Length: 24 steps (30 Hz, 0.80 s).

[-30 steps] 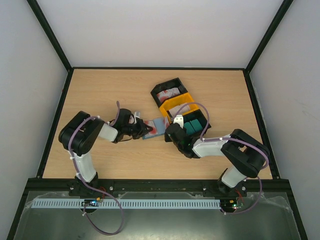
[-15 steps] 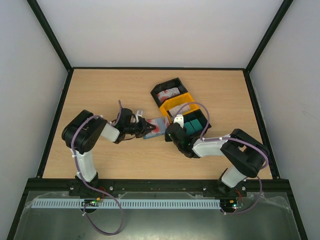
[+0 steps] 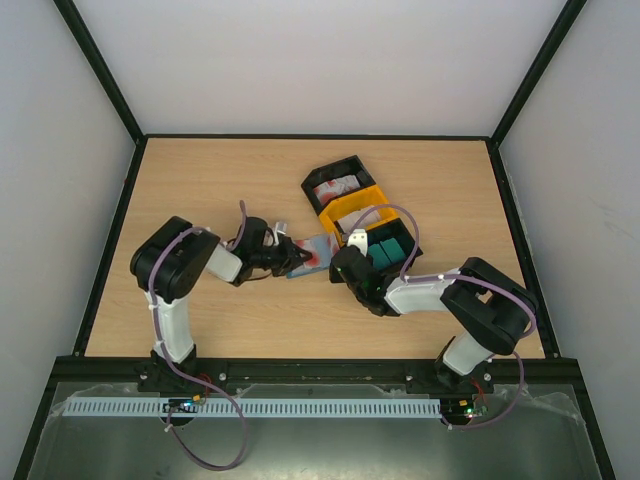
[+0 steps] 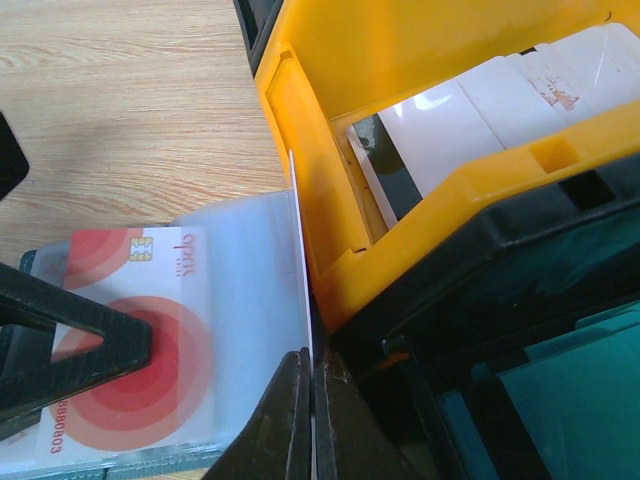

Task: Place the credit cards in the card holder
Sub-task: Insert the credit card into the card holder.

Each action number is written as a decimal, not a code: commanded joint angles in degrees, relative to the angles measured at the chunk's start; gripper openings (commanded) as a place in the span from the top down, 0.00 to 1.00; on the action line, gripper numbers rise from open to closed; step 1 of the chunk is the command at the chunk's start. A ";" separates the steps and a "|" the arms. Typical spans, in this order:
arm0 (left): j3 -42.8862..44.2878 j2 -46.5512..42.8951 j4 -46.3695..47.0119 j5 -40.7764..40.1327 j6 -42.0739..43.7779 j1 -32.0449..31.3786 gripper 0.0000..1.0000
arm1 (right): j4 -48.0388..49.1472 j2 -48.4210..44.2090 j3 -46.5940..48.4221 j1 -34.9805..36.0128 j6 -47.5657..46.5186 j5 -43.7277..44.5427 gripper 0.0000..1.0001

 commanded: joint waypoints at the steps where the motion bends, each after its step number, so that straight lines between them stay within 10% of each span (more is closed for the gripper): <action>1: 2.03 2.47 0.11 0.29 1.07 -1.04 0.95 | -2.19 1.93 -0.63 0.31 0.63 0.05 0.98; 8: 4.35 2.67 -1.83 -0.28 2.61 -2.34 0.91 | -2.12 1.98 -0.63 0.28 0.81 -0.12 0.98; 24: 2.27 -5.95 -12.30 -6.96 7.99 -3.29 0.46 | -2.20 2.23 -0.65 0.35 1.61 0.31 0.98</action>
